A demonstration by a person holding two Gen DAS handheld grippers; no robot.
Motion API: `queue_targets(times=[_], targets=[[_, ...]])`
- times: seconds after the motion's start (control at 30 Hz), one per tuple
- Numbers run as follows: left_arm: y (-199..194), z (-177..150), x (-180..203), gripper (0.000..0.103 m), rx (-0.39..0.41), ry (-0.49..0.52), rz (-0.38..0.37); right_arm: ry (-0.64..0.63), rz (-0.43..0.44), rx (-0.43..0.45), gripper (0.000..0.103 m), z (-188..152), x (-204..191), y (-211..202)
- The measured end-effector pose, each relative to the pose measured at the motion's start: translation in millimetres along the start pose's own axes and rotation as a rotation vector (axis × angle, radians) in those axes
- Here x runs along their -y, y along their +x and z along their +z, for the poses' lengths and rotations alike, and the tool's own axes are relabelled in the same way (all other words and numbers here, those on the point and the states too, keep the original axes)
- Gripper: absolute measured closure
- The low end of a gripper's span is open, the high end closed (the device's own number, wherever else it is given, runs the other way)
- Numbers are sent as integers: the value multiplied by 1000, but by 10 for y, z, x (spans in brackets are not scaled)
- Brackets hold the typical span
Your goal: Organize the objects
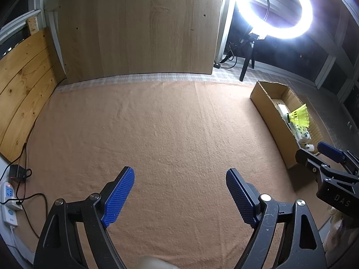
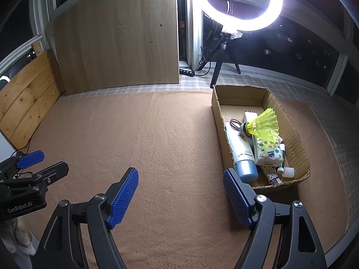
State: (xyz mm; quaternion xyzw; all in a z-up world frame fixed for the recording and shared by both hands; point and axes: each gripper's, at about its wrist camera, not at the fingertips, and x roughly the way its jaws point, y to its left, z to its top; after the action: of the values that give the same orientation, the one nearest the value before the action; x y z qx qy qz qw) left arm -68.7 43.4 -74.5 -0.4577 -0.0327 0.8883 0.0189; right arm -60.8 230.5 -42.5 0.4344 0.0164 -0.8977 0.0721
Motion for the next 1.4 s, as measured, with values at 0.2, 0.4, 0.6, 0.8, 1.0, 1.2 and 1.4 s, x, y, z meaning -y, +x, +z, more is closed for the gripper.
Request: queue_targets(times=[0.2, 0.4, 0.6, 0.8, 1.0, 1.2, 1.4], targets=[[12, -5, 17, 16, -1, 3, -1, 3, 2, 0, 28, -8, 10, -2], [4, -14, 24, 16, 2, 0, 2, 4, 3, 0, 28, -11, 22, -6], [-14, -25, 27, 16, 6, 0, 1, 0, 6, 1, 28, -19, 18, -18], [-47, -24, 33, 15, 12, -1, 2, -7, 5, 6, 28, -19, -8, -42], [-63, -23, 10, 15, 14, -2, 3, -7, 5, 4, 28, -13, -16, -40], [-74, -23, -14, 15, 14, -3, 3, -7, 5, -5, 28, -25, -15, -26], [-79, -17, -29, 14, 14, -1, 2, -4, 3, -3, 28, -35, -29, -48]])
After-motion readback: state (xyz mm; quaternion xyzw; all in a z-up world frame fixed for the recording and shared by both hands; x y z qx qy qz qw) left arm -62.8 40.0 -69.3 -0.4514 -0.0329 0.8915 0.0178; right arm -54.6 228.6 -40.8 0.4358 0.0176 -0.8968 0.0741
